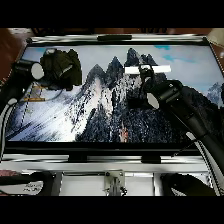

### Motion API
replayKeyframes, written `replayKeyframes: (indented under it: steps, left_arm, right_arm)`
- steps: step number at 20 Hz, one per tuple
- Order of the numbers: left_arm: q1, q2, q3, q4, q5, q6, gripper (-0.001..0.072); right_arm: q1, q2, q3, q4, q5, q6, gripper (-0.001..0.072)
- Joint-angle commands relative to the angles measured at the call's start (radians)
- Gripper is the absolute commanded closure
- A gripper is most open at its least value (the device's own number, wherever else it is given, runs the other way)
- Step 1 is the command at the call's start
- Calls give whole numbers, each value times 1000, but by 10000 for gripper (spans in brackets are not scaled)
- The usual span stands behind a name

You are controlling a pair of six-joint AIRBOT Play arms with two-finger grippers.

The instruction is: Fold the shirts.

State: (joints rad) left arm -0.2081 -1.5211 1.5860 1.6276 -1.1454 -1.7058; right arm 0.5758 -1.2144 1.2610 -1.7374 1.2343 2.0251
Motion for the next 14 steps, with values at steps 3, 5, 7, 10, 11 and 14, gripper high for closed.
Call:
replayKeyframes:
  steps: [3, 5, 7, 10, 11, 14]
  left_arm:
    - [168, -316, 367, 91, -35, 1, 30]
    - [187, -379, 372, 96, -35, 11, 30]
    - [193, -428, 372, 112, 5, 10, 29]
    - [194, -477, 372, 113, 124, 9, 30]
    - [194, -491, 372, 113, 148, 9, 31]
    - [196, -538, 372, 113, 177, 7, 35]
  right_arm:
    - [1, 1, 0, 107, -21, 3, 52]
    - [1, 1, 0, 138, -21, 3, 51]
    - [1, 1, 0, 166, -21, 3, 51]
    - [1, 1, 0, 185, -21, 3, 52]
    - [1, 1, 0, 185, -21, 3, 52]
    - [1, 1, 0, 184, -23, 3, 52]
